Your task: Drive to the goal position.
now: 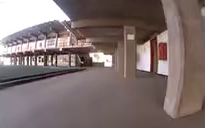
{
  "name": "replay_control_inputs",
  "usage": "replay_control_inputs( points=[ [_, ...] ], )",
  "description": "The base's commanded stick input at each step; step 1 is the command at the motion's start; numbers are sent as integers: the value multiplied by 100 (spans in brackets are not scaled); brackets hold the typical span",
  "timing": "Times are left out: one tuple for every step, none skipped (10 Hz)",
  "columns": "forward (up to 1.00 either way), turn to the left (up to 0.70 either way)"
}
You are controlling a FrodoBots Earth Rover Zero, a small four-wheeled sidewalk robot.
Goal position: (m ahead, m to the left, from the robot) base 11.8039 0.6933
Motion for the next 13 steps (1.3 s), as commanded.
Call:
replay_control_inputs(
  points=[
    [92, 1],
    [92, 1],
    [92, 1],
    [92, 1],
    [92, 1],
    [92, 1],
    [92, 1],
    [92, 1],
    [92, 1],
    [92, 1],
    [92, 1],
    [93, 1],
    [93, 1]
  ],
)
